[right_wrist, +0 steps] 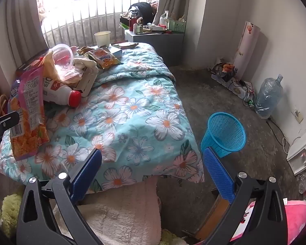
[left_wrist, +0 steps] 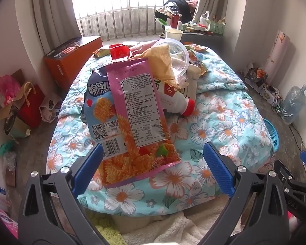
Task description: Collect trash
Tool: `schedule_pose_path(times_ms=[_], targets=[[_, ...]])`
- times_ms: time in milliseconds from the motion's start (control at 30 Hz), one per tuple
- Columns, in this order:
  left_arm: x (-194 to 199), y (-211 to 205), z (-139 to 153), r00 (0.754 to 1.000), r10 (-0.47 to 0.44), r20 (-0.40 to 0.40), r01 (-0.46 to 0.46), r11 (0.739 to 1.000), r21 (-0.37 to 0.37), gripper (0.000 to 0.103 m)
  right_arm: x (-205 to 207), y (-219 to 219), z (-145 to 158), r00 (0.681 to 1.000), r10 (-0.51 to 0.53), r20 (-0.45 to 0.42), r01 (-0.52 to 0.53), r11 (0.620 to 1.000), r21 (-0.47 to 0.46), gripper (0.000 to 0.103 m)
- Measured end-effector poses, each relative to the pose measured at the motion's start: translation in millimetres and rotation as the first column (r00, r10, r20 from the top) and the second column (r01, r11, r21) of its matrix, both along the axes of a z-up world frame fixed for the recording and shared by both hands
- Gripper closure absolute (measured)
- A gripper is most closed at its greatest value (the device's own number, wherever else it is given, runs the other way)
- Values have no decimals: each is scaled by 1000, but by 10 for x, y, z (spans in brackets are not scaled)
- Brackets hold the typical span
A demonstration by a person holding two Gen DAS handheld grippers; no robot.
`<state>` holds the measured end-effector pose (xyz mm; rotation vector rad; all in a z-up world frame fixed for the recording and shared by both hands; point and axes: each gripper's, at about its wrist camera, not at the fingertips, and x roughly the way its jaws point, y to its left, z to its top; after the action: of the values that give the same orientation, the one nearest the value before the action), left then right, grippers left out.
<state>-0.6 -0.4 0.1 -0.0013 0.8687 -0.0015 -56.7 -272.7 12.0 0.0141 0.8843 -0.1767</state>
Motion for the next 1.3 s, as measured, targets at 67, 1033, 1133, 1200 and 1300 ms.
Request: schedule_pose_path(times_ms=[67, 1033, 1133, 1200, 1300], targets=[[3, -5, -2, 1000, 3, -7, -3, 1000, 5, 9, 0, 1, 0, 1000, 0, 1, 0, 1000, 2, 6], [41, 21, -50, 1000, 0, -20, 0, 1000, -2, 9, -5, 13, -11, 1000, 2, 1, -2, 1000, 5, 6], [42, 23, -51, 1000, 0, -19, 0, 1000, -1, 9, -7, 15, -11, 1000, 2, 1, -2, 1000, 5, 6], [44, 24, -51, 1000, 0, -19, 0, 1000, -2, 9, -5, 10, -10, 1000, 1, 1, -1, 1000, 6, 6], [43, 23, -49, 1000, -1, -20, 1, 1000, -1, 9, -5, 12, -8, 1000, 2, 0, -2, 1000, 6, 6]])
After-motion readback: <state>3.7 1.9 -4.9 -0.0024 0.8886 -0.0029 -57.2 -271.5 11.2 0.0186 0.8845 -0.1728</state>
